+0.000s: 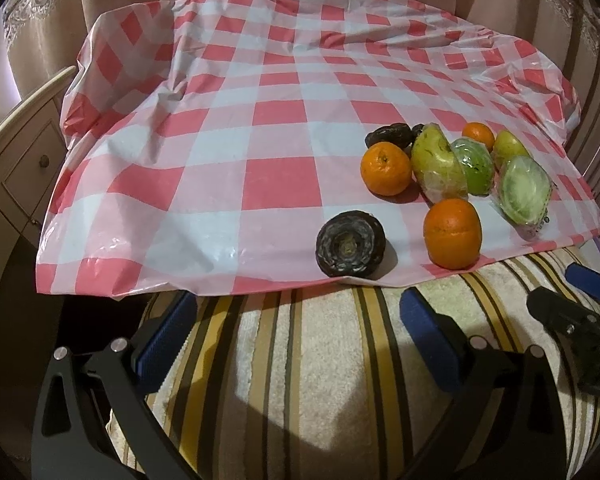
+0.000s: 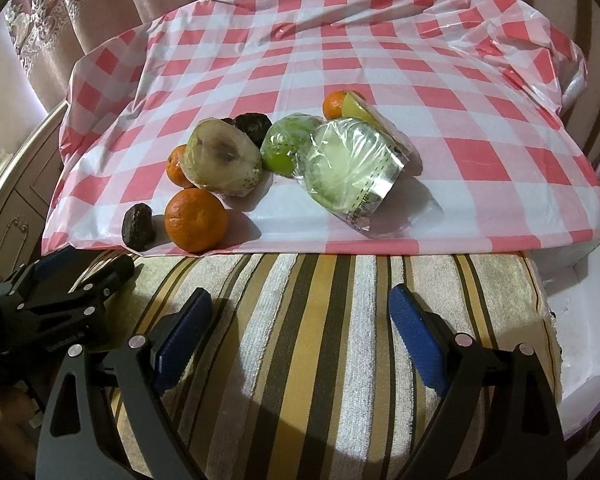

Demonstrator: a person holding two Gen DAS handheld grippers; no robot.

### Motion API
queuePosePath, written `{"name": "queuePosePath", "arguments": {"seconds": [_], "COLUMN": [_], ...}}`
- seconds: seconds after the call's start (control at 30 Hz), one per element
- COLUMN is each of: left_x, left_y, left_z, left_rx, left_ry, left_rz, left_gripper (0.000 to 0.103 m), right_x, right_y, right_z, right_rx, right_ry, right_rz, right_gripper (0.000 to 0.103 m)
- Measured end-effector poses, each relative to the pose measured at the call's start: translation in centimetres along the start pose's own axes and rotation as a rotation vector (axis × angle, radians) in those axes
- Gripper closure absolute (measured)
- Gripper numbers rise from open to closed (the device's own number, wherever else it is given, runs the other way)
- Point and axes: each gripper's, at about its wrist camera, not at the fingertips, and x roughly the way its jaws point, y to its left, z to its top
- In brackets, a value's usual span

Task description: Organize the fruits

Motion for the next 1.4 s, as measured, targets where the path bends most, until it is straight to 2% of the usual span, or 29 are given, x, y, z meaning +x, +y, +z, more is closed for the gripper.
{"name": "queuePosePath", "arguments": {"seconds": [1.4], "left_x": [-0.01], "left_y": [-0.26], "left_z": [-0.15], "left_rx": [-0.001], "left_ry": [0.0], "left_rz": [0.004], "left_gripper": [0.002], "right_x": [0.04], "right_y": [0.06], "right_z": [-0.12], "right_rx": [0.001], "right_ry": [-0.005], "right_rz": [0.0], "right_gripper": [0.016]}}
